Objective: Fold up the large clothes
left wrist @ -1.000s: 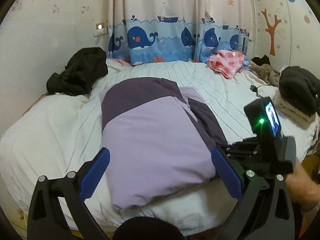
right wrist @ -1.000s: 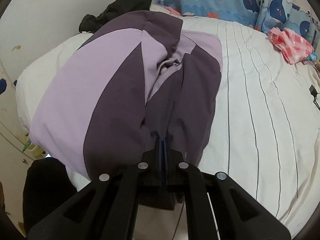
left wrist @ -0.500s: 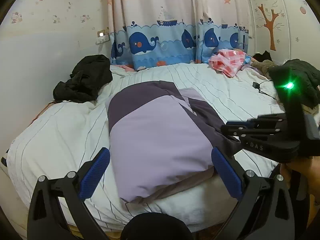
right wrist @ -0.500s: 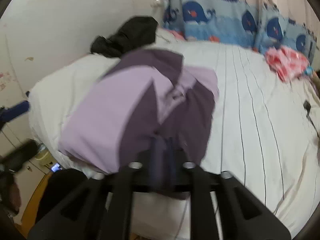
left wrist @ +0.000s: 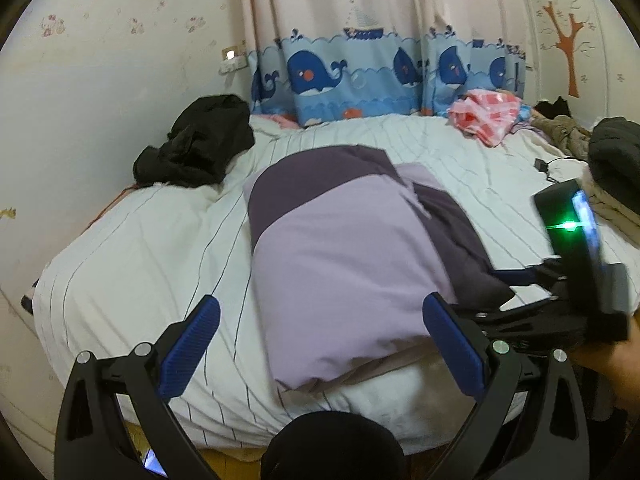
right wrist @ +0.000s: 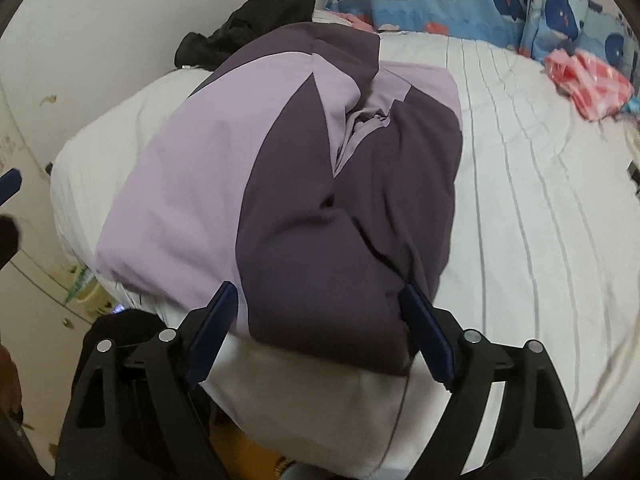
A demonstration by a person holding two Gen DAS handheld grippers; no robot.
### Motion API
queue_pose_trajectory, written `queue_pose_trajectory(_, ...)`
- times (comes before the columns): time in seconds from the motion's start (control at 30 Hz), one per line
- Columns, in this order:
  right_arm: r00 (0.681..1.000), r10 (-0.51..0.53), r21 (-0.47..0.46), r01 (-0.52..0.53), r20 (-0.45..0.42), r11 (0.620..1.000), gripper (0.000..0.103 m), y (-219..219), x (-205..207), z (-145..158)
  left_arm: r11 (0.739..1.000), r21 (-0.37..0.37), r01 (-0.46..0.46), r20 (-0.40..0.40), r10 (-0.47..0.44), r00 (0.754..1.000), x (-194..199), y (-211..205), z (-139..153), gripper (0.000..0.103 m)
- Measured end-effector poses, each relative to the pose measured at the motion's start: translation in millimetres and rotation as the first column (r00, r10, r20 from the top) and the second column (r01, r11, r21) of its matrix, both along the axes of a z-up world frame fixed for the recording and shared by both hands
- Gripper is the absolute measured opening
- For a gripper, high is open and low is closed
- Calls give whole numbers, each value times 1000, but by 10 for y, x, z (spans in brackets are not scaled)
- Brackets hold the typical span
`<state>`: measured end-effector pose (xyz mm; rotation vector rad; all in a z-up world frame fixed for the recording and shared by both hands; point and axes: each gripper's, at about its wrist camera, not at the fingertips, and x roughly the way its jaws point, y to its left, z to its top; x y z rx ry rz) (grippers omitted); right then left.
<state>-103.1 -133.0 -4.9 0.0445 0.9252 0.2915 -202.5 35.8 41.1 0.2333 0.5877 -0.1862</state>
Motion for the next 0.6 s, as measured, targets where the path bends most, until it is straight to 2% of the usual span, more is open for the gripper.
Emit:
queue_pose_trajectory(0.07, 1000, -9, -13, 9, 5, 1000, 84, 23, -97, 76, 1000, -16, -8, -35, 7, 999, 30, 45, -46, 97)
queue_pose_trajectory(0.17, 999, -34, 0, 34, 24, 999, 96, 20, -299, 221, 997, -65, -36, -102, 30, 994, 89, 153, -142, 97)
queue_pose_trajectory(0.33, 997, -62, 42, 60, 50, 997, 96, -13, -571, 369, 992, -85, -91, -186, 74, 980, 148, 279, -276, 97)
queue_pose_trajectory(0.43, 997, -70, 104, 67, 26, 992, 96, -71, -663, 373, 990, -102, -100, -227, 75, 971, 134, 321, -343, 97)
queue_pose_trajectory(0.53, 995, -85, 87, 90, -57, 992, 96, -91, -652, 288, 988, -104, -115, -255, 85, 963, 125, 362, -394, 97)
queue_pose_trajectory(0.6, 995, -74, 103, 80, -66, 991, 96, -65, -676, 274, 987, -104, -121, -265, 89, 960, 114, 374, -410, 97)
